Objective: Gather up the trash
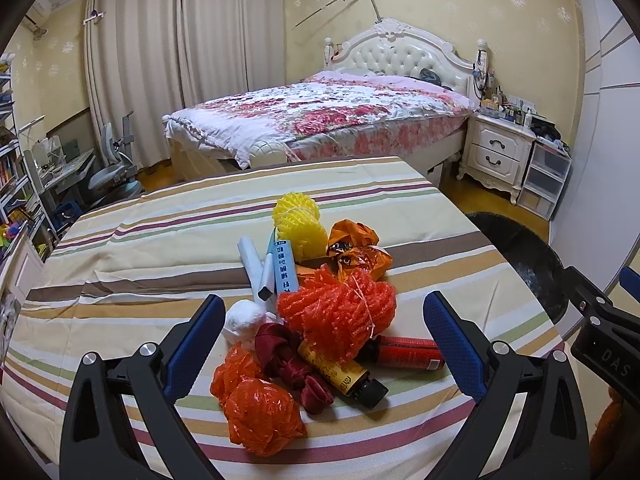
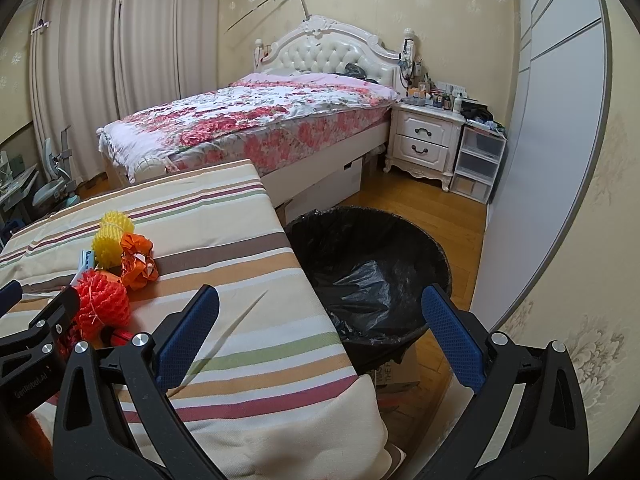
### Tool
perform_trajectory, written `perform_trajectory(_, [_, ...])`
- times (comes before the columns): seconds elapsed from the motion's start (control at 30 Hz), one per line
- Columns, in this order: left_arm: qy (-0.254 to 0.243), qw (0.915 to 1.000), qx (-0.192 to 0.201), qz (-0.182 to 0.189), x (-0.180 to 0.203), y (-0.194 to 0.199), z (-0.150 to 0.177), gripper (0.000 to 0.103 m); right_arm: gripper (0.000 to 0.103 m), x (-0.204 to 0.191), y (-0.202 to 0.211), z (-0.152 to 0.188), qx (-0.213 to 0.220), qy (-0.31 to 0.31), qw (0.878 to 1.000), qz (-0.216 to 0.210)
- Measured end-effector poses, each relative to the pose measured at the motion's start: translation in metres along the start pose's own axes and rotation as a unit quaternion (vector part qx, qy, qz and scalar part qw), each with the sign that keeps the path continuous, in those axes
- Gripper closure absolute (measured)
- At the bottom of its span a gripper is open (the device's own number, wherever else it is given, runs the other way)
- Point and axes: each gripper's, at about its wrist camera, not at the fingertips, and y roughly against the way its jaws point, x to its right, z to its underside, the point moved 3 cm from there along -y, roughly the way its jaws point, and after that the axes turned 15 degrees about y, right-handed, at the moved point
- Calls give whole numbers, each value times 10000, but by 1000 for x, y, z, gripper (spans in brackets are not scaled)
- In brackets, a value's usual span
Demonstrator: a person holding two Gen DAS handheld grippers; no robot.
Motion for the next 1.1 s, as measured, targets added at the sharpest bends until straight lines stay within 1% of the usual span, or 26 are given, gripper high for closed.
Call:
perform_trajectory(0.2, [12,10000,-36,4,-1,-1,8,7,4,-11,-1,12,-60,-11,10000,-62])
perform_trajectory(0.43, [4,10000,-75,-24,-7,1,4,7,5,-22,6,23,-147,-44,9998,-141])
perform_trajectory(0.47, [10,10000,-67,-38,-9,2,5,8,7,-24,8,24,-160,-47,9997,-151])
perform_trajectory(0.5, [20,10000,-64,-50,-11,3,4,9,11,-24,9,26,-181,-50,9997,-171])
perform_trajectory(0.53, [22,10000,-70,-56,-13,4,4,12,14,-27,11,28,-205,-53,9996,-207])
perform_trajectory(0.57, [25,9999,-73,-73,-14,5,2,21,18,-29,12,29,-234,-56,9994,-252])
perform_trajectory(0.6, [28,9999,-84,-91,-17,5,1,26,19,-33,13,31,-269,-53,9992,-292])
perform_trajectory(0.63, [35,9999,-137,-94,-20,5,0,28,19,-37,15,34,-289,-40,9991,-319])
perform_trajectory(0.67, [64,9998,-169,-96,-24,5,2,28,21,-38,15,33,-303,-23,9990,-327])
perform_trajectory(0.7, [85,9998,-173,-112,-28,5,0,28,26,-39,15,32,-321,3,9989,-341])
perform_trajectory(0.77, [111,9996,-189,-152,-35,4,-9,28,30,-43,16,32,-375,25,9983,-441])
perform_trajectory(0.83, [134,9995,-207,-177,-41,4,-11,29,30,-49,18,34,-420,42,9977,-532])
perform_trajectory(0.93, [175,9994,-221,-215,-51,6,-15,29,31,-54,18,28,-467,109,9969,-617])
perform_trajectory(0.97, [191,9993,-233,-234,-55,6,-17,29,31,-50,15,24,-482,121,9966,-663])
perform_trajectory(1.03, [229,9990,-259,-267,-61,6,-19,29,31,-58,18,21,-482,158,9956,-784])
perform_trajectory(1.1, [260,9988,-278,-301,-68,6,-20,29,31,-60,13,6,-490,230,9945,-900])
